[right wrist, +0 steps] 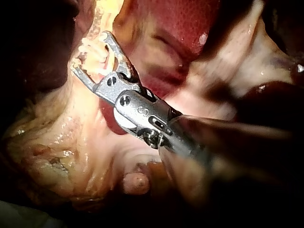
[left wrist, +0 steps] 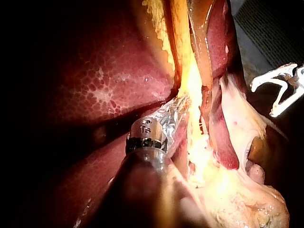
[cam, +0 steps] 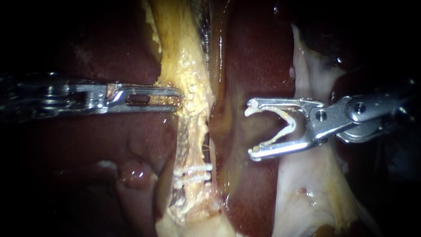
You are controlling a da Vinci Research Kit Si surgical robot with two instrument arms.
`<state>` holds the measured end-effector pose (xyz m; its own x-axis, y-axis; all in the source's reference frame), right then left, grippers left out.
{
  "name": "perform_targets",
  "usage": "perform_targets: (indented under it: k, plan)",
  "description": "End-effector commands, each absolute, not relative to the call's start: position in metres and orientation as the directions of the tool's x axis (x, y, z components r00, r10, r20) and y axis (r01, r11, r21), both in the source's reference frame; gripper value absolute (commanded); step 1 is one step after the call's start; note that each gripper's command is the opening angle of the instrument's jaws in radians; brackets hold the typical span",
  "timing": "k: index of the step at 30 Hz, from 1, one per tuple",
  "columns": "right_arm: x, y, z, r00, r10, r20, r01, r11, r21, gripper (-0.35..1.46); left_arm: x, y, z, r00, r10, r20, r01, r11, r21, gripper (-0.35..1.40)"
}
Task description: Clipping third clip left tube
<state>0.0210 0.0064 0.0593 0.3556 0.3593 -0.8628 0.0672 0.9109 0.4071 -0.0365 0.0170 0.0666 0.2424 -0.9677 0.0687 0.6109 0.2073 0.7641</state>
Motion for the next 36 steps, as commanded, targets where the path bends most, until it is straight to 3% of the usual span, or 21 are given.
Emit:
perform_targets:
  k: [1, 14, 25, 36]
  plan:
    - [0.0210, 0.0063, 0.0593, 0.356, 0.361, -0.862, 0.067, 0.910, 0.408, 0.59, -0.0364, 0.0170, 0.0666, 0.243, -0.968, 0.069, 0.611, 0.208, 0.764, -0.35]
    - [0.0219, 0.0059, 0.0605, 0.350, 0.353, -0.867, 0.090, 0.909, 0.407, 0.59, -0.0344, 0.0176, 0.0645, 0.248, -0.967, 0.064, 0.607, 0.206, 0.767, -0.35]
    - [0.0267, 0.0033, 0.0670, 0.359, 0.518, -0.777, 0.114, 0.801, 0.587, 0.59, -0.0302, 0.0186, 0.0592, 0.224, -0.972, 0.072, 0.618, 0.199, 0.761, -0.35]
    - [0.0298, 0.0027, 0.0710, 0.372, 0.575, -0.729, 0.133, 0.744, 0.655, 0.58, -0.0287, 0.0192, 0.0559, 0.203, -0.975, 0.090, 0.614, 0.198, 0.764, -0.35]
